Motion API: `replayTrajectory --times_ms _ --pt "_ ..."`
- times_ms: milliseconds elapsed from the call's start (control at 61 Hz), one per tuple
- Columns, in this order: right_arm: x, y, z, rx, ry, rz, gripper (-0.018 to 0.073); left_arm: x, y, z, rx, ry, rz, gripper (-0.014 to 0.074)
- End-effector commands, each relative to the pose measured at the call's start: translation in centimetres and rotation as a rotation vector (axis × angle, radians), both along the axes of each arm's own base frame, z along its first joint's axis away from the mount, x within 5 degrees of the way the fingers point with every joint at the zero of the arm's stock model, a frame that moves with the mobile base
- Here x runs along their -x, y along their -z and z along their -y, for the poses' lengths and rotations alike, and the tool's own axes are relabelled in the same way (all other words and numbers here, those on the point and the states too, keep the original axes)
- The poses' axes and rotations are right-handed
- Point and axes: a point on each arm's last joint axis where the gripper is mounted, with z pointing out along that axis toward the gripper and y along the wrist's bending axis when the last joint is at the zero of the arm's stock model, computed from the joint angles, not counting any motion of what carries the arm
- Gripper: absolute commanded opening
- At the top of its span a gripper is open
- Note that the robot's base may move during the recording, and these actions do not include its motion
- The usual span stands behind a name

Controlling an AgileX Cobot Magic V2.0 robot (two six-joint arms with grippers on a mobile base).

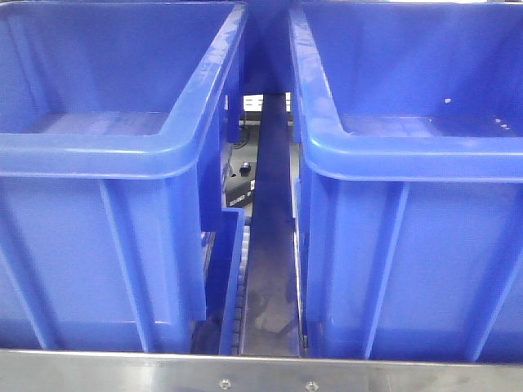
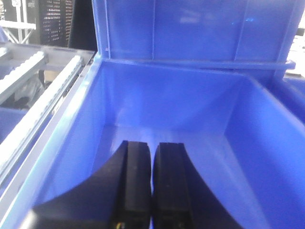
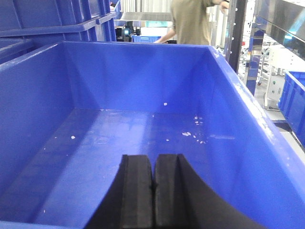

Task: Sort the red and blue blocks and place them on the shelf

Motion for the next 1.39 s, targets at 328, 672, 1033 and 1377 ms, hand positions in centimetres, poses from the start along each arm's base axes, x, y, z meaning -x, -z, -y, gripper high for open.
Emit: replayTrajectory --times_ms 328,672,1033,1377 --pt "0.5 -1.6 0.1 0.011 0.017 0.125 0.0052 3.9 4.6 -0.9 -0.061 -0.072 0.197 0.0125" --pt "0.4 -1.6 0.1 0.011 0.017 0.124 0.0052 4.2 7.8 -0.9 -0.017 -0.055 0.15 0.0125" --pt "0.4 -1.6 0.1 0.011 0.017 0.124 0.0052 4.2 7.8 -0.9 -0.016 -0.051 0.151 0.0125" --pt "0.4 -1.6 0.1 0.011 0.017 0.124 0.0052 4.2 7.8 -0.9 -0.016 -0.051 0.151 0.0124"
